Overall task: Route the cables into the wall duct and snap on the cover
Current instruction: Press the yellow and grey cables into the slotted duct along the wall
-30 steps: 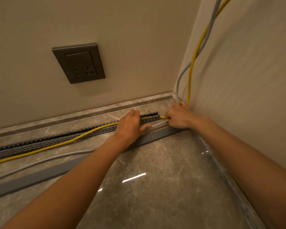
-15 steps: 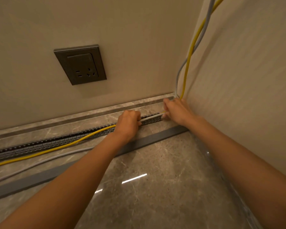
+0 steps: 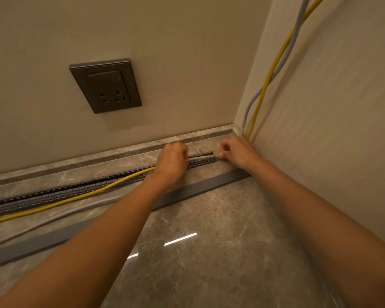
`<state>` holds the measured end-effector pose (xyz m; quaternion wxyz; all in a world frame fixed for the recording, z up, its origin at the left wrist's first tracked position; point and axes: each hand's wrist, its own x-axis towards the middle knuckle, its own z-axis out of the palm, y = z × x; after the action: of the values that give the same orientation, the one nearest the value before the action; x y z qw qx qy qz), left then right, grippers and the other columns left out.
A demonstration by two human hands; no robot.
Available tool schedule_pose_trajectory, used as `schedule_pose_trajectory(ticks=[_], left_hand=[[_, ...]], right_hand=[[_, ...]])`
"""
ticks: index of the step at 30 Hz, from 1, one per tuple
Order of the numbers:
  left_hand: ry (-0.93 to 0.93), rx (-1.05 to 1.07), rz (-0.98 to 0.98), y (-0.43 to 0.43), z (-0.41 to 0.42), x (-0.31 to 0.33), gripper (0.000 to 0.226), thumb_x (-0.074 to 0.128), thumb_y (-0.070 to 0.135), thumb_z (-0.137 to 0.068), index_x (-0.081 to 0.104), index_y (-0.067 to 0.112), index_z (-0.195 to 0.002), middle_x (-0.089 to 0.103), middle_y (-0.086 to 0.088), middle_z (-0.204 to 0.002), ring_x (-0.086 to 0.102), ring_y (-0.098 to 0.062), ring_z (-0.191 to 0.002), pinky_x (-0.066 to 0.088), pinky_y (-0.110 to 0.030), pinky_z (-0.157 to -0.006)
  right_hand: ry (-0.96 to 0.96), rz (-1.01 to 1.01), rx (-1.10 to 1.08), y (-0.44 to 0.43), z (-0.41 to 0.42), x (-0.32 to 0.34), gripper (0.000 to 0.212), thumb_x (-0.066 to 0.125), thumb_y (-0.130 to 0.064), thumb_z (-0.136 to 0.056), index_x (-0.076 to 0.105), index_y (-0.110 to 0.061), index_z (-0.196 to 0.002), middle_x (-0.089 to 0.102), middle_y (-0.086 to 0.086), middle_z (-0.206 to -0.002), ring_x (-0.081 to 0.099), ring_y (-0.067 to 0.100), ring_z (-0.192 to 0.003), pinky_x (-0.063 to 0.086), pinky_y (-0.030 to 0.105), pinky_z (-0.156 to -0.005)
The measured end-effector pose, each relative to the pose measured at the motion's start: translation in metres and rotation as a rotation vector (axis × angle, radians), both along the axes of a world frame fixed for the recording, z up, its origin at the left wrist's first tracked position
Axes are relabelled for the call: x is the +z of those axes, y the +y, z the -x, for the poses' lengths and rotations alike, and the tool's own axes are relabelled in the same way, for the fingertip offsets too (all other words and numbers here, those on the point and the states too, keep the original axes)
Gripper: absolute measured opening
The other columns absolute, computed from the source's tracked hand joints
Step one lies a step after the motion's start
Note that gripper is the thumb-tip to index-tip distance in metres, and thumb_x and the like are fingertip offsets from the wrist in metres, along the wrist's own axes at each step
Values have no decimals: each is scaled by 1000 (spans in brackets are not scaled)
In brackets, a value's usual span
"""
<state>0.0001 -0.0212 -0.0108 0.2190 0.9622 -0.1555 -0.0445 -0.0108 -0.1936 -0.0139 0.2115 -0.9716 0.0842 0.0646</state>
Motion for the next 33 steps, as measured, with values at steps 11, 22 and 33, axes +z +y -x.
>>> schedule_pose_trajectory(ticks=[11, 22, 33], left_hand=[[-183, -258, -375, 3, 27, -7, 26, 40, 5, -96, 56, -3, -115, 50, -17, -122, 51, -31, -107, 47, -39, -85], [-42, -176, -407, -6, 24, 2, 29, 51, 7, -88, 58, -2, -115, 55, -19, -121, 50, -35, -114, 44, -42, -93], [-66, -27, 175, 40, 26, 1, 37, 46, -13, -85, 62, -4, -116, 62, -22, -119, 59, -35, -111, 48, -40, -99]], right_hand=[[-44, 94, -119, 18, 4, -3, 19, 62, -9, -88, 65, -11, -107, 66, 14, -118, 59, 31, -112, 48, 34, -88], [-58, 163, -145, 22, 5, -6, 23, 55, -7, -93, 64, -2, -113, 56, 17, -129, 50, 32, -121, 46, 36, -96], [-60, 58, -217, 40, 15, 0, 26, 52, -1, -90, 65, -1, -113, 63, 18, -121, 58, 34, -114, 50, 38, -92]])
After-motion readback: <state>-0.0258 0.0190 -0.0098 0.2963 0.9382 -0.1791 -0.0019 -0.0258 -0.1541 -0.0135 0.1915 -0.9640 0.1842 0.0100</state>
